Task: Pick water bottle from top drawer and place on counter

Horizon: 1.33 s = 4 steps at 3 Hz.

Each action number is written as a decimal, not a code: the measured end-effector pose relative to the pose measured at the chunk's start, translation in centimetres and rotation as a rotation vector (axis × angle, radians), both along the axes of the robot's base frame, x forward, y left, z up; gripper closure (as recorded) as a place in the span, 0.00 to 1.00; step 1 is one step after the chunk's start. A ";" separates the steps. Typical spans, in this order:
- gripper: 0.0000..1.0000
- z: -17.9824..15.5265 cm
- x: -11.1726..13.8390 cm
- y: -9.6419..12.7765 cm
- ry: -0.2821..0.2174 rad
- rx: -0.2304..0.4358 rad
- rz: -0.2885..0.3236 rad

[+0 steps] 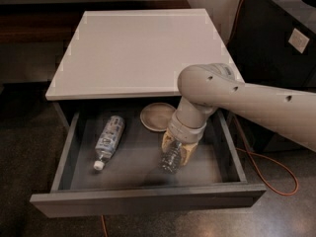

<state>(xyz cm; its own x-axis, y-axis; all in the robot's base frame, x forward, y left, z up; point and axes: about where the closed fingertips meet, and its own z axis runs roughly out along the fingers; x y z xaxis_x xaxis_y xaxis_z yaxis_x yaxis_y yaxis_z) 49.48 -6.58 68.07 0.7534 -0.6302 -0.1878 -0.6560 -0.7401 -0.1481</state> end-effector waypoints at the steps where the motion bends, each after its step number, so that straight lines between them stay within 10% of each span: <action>1: 1.00 4.3 -1.3 2.0 -0.002 0.063 -0.064; 4: 1.00 11.8 -2.7 4.2 -0.044 0.103 -0.096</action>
Offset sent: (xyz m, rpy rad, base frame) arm -0.0311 0.0469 0.0945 0.1442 0.0126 -0.1105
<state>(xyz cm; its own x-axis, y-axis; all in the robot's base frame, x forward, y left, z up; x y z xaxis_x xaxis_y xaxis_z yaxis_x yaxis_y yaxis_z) 46.76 -2.34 79.88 0.6993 -0.6792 -0.2230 -0.7144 -0.6533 -0.2505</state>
